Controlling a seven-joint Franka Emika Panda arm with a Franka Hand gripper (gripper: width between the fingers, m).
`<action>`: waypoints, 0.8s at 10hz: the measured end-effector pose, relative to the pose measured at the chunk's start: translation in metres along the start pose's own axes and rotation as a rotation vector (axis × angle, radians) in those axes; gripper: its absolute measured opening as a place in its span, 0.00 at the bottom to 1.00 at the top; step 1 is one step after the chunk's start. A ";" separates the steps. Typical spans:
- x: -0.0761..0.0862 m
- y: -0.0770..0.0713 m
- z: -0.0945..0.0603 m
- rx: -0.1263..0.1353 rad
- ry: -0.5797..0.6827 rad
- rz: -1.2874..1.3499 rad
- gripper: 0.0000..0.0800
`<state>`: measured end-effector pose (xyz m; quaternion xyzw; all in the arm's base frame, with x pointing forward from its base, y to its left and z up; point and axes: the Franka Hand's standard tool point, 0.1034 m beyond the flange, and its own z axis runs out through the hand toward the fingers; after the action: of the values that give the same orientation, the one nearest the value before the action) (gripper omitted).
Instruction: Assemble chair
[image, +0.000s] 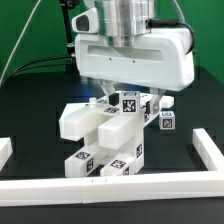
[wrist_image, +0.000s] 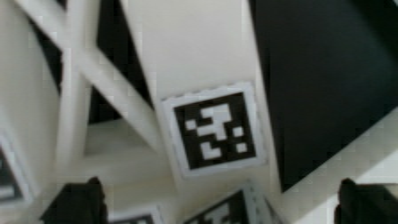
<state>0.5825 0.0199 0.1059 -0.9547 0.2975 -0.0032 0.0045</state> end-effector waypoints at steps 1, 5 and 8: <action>0.005 -0.002 -0.003 -0.002 0.018 -0.180 0.81; 0.004 -0.001 0.000 -0.005 0.015 -0.059 0.50; 0.004 0.000 -0.001 0.002 0.005 0.138 0.33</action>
Offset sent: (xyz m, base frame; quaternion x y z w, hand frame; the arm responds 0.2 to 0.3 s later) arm 0.0000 0.0000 0.0000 0.0000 0.0000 0.0000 1.0000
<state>0.5858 0.0172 0.1066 -0.9320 0.3624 -0.0055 0.0051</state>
